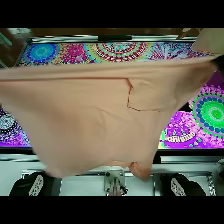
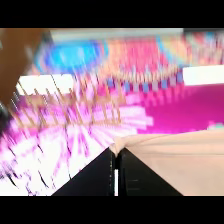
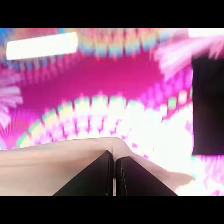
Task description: Fold the shirts.
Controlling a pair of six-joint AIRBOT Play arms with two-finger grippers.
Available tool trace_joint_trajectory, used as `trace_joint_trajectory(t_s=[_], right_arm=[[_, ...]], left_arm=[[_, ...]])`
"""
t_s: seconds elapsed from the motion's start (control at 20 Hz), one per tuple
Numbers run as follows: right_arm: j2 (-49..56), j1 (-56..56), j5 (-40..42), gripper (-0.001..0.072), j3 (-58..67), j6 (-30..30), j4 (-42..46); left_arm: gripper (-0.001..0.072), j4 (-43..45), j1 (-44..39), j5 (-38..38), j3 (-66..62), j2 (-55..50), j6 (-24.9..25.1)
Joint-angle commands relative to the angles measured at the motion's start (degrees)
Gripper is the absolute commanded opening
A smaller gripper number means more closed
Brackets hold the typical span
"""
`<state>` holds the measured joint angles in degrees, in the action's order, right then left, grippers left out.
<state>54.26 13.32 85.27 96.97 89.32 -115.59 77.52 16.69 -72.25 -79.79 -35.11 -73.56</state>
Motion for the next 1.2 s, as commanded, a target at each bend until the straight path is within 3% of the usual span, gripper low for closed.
trace_joint_trajectory(t_s=[0.0, 0.1, 0.35, 0.45, 0.55, 0.7, 1.0, 1.15], right_arm=[[10.6, -0.4, -4.2, 0.0066, -12.7, -0.4, -3.3], [19.4, -3.2, -18.6, 0.0066, -16.4, 3.5, -5.6], [35.3, -12.9, -56.2, 0.0067, -16.4, 13.1, -6.8], [38.3, -16.0, -68.0, 0.0067, -16.5, 18.8, -5.5], [40.6, -17.8, -74.6, 0.0067, -16.4, 21.1, -1.5], [43.2, -17.8, -70.8, 0.0067, -16.5, 20.7, -0.9], [42.1, -17.0, -54.8, 0.0067, -16.5, 20.7, -0.8], [38.7, -14.9, -40.4, 0.0067, -16.5, 20.8, 1.8]], left_arm=[[0.0035, -0.2, 0.1, 3.5, 16.3, -7.8, 0.0], [0.0035, -1.0, 0.1, 12.5, 19.5, -16.5, -0.5], [0.0035, -11.0, -2.5, 31.5, 13.7, -36.6, -3.7], [0.0035, -11.0, -5.4, 38.8, 11.6, -42.0, -3.7], [0.0035, -11.0, -7.7, 45.0, 11.2, -45.4, -3.7], [0.0036, -11.1, -9.9, 46.4, 11.2, -49.3, -4.3], [0.0036, -10.8, -9.4, 33.4, 11.2, -50.6, -4.1], [0.0036, -10.4, -7.5, 22.8, 11.1, -49.8, -4.1]])
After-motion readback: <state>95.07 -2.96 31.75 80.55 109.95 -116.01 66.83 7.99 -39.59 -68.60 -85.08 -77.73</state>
